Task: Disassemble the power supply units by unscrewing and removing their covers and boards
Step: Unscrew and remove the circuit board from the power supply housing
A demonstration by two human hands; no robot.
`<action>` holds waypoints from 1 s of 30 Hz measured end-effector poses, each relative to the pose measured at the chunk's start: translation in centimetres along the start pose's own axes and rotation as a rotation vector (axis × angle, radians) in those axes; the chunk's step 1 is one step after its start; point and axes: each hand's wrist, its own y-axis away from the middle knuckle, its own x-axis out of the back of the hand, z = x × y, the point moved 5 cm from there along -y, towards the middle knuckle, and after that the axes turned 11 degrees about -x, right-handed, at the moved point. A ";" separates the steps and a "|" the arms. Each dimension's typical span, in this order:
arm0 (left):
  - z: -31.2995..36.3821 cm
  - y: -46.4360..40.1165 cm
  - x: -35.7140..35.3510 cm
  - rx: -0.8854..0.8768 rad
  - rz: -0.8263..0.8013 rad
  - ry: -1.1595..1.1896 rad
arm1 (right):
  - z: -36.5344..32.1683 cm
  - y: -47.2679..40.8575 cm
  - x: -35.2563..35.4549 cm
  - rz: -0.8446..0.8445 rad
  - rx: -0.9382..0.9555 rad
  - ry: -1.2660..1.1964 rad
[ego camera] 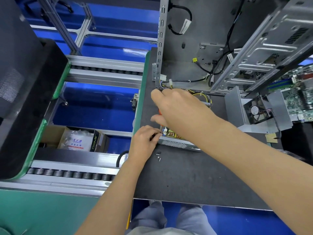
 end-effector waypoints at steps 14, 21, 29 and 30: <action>-0.4 0.2 -0.2 0.008 0.003 0.008 | 1.9 -0.4 1.3 -0.054 -0.112 0.012; -0.3 0.1 1.2 0.048 0.059 0.107 | 2.8 0.3 0.9 -0.063 -0.038 -0.085; 3.3 -2.7 3.1 0.009 -0.030 0.326 | 2.6 0.4 1.2 -0.011 -0.037 -0.039; 3.6 -2.8 3.1 0.019 -0.068 0.340 | 2.5 0.3 1.2 0.010 -0.023 0.006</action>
